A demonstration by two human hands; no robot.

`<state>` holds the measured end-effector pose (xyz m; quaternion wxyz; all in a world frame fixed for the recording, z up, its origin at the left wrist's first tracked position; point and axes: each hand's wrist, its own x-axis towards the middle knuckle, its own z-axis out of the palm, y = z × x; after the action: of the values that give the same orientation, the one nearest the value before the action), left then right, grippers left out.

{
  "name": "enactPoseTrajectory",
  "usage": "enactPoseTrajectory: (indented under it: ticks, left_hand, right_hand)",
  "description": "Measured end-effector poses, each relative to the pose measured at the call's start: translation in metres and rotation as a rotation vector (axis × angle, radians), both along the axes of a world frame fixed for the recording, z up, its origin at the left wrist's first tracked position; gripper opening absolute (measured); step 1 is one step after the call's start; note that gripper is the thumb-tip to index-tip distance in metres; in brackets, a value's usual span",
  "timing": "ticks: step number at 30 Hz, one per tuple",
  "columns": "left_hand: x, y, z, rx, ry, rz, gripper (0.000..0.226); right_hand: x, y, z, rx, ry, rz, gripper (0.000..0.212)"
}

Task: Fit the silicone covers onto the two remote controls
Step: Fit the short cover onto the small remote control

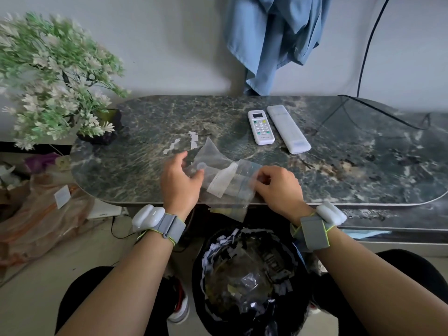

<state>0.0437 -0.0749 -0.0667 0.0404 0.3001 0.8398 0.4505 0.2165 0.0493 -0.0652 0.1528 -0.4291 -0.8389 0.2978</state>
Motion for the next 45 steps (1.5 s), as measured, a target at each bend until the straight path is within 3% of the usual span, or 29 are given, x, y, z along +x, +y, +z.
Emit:
enactPoseTrajectory:
  ticks: [4,9,13,15,17,19,22,24,30,32,35,37,40,42,45]
  left_hand:
    - [-0.008,-0.001,-0.004,0.045,-0.025,0.035,0.005]
    - [-0.024,-0.002,0.005,0.202,-0.294,0.240,0.024]
    - [-0.034,-0.001,0.005,0.271,-0.404,0.337,0.016]
    - [-0.032,-0.001,0.005,0.284,-0.395,0.346,0.012]
    - [-0.028,0.002,0.006,0.259,-0.255,0.304,0.028]
    - [-0.020,0.006,0.007,0.272,-0.133,0.193,0.028]
    - [-0.005,0.015,0.011,0.339,-0.233,0.044,0.019]
    - [-0.001,0.019,0.009,0.314,-0.177,-0.007,0.020]
    - [0.003,0.024,0.016,0.310,-0.140,0.014,0.031]
    - [0.008,0.026,0.021,0.369,-0.315,-0.016,0.023]
    - [0.013,0.030,0.030,0.457,-0.863,-0.131,0.029]
    - [0.015,0.030,0.031,0.431,-1.016,-0.201,0.026]
    - [0.012,0.031,0.025,0.388,-0.955,-0.129,0.023]
    - [0.006,0.030,0.019,0.352,-0.915,-0.058,0.022]
    - [-0.001,0.030,0.010,0.268,-0.861,-0.011,0.016]
  right_hand:
    - [0.007,0.007,0.013,-0.247,0.297,-0.074,0.012]
    - [0.024,0.022,0.038,-0.442,0.618,-0.233,0.012]
    - [0.032,0.024,0.044,-0.637,0.835,-0.269,0.019]
    - [0.031,0.023,0.046,-0.729,0.885,-0.274,0.020]
    - [0.030,0.022,0.047,-0.819,0.903,-0.252,0.019]
    - [0.029,0.020,0.048,-0.893,0.892,-0.202,0.018]
    - [0.026,0.019,0.049,-0.946,0.823,-0.135,0.018]
    - [0.024,0.019,0.049,-0.953,0.805,-0.118,0.017]
    - [0.028,0.024,0.058,-0.974,0.885,-0.072,0.020]
    - [0.027,0.024,0.060,-0.996,0.893,-0.055,0.021]
    - [0.022,0.023,0.057,-1.026,0.857,-0.029,0.020]
    - [0.015,0.021,0.053,-1.021,0.792,-0.016,0.019]
    - [0.001,0.030,0.041,-0.871,0.639,-0.085,0.011]
    - [-0.008,0.044,0.034,-0.601,0.522,-0.192,0.004]
    - [-0.023,0.067,0.025,-0.118,0.224,-0.228,0.024]
